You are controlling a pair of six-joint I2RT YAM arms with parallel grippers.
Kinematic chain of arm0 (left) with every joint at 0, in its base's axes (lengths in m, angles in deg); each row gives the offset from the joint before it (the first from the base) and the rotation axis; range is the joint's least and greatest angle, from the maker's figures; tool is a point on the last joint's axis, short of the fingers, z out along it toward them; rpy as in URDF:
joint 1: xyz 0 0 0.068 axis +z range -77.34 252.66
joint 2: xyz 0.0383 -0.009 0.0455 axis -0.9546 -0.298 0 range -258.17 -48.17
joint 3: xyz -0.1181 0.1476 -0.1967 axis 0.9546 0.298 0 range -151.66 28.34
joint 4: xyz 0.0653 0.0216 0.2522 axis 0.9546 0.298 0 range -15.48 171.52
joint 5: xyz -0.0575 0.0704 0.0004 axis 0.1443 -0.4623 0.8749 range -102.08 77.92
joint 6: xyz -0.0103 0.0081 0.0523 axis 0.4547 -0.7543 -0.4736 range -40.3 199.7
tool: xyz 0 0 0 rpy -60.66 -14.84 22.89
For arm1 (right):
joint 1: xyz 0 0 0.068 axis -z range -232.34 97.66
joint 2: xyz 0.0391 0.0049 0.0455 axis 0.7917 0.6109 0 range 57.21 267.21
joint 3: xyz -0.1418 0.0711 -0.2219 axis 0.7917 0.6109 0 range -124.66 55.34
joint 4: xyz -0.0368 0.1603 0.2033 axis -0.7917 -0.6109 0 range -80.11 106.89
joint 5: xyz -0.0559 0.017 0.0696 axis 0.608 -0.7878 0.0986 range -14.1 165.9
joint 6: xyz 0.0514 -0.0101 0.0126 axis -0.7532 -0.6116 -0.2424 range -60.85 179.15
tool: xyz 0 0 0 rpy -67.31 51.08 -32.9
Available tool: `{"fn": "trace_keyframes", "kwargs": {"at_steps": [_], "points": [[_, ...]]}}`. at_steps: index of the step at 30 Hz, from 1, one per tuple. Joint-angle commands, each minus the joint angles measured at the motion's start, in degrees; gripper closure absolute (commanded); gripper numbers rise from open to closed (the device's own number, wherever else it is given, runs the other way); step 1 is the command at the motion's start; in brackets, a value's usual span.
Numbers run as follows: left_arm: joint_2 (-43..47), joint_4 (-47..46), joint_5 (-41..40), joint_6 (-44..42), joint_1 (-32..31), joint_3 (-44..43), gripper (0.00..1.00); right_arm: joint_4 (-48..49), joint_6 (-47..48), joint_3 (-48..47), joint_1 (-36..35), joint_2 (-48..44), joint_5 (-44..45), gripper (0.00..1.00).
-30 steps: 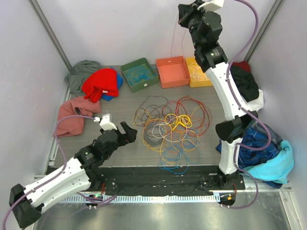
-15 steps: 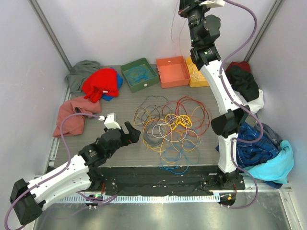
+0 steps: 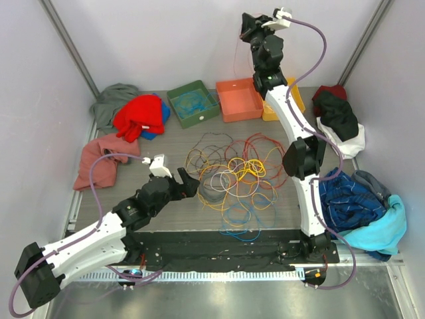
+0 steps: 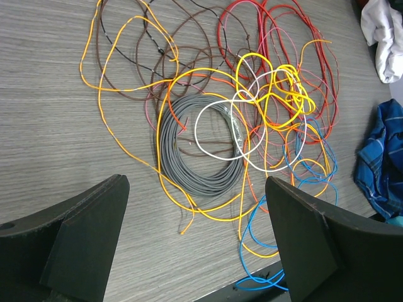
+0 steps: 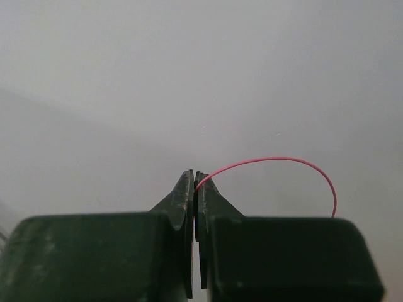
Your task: Untangle the cables
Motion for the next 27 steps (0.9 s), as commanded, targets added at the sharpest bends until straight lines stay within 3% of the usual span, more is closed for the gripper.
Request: {"fn": "trace_keyframes", "kwargs": {"at_steps": [1,27], "points": [[0.13,-3.74,0.02,-2.2,0.13,-0.49,0.05,7.23,-1.49,-3.9,0.41,1.13,0.63,0.99],[0.92,-4.88,-0.77,-2.81,0.22,0.03,0.05,13.29,-1.32,-7.41,0.15,0.69,0.8,0.99]]}}
